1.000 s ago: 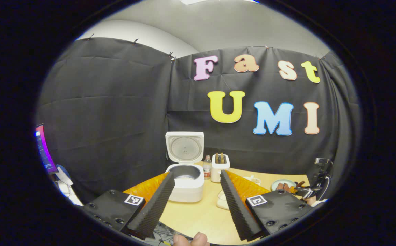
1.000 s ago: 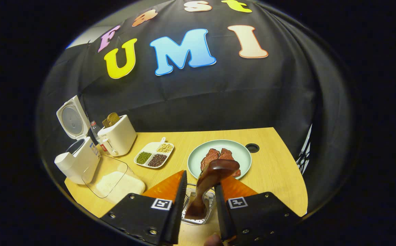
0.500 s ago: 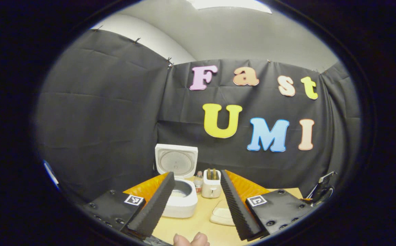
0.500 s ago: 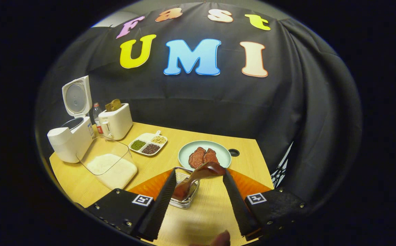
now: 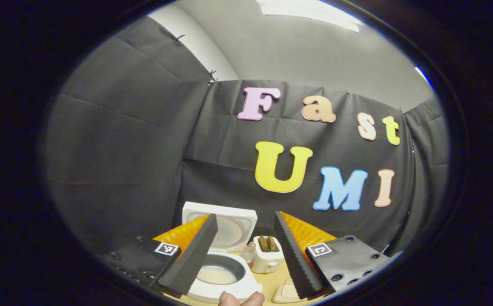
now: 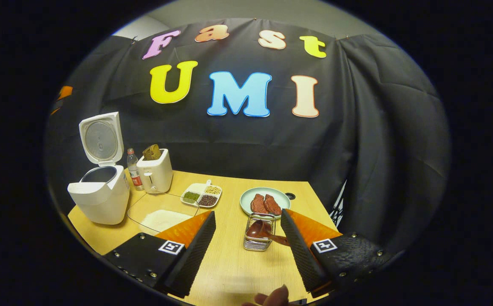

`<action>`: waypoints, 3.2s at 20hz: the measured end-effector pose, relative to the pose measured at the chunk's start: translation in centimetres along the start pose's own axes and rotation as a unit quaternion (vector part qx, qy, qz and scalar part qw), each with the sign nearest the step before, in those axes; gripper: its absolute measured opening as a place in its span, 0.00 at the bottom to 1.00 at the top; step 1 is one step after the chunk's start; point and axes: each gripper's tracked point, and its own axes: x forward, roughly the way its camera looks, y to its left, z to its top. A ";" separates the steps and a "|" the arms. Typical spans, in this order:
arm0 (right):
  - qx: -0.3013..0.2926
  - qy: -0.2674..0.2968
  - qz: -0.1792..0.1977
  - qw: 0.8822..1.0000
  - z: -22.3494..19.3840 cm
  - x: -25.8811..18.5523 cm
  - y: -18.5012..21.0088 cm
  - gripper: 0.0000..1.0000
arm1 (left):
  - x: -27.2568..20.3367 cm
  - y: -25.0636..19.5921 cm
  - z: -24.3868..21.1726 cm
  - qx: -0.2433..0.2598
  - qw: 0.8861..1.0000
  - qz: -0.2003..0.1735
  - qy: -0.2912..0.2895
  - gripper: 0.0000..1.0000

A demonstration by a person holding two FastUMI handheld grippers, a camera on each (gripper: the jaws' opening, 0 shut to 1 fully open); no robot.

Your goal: Close the left gripper, press the button to open the rice cooker; take a wooden spoon from the chopstick holder with the right hand, scoop a spoonful of rice and pour it into the rice cooker, then put the wooden spoon back into the chopstick holder.

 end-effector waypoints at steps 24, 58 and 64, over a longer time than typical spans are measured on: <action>-0.011 0.107 0.026 0.994 -6.9 -11.0 7.7 0.94 | 30.7 8.2 -10.9 0.102 0.984 0.066 0.128 0.90; 0.000 0.142 0.038 0.989 -9.5 -10.1 9.7 0.94 | 5.9 6.8 -32.3 0.095 0.957 0.101 0.254 1.00; 0.017 0.144 0.041 0.989 -9.8 -10.6 9.4 0.94 | 4.3 5.9 -31.2 0.106 0.961 0.102 0.234 1.00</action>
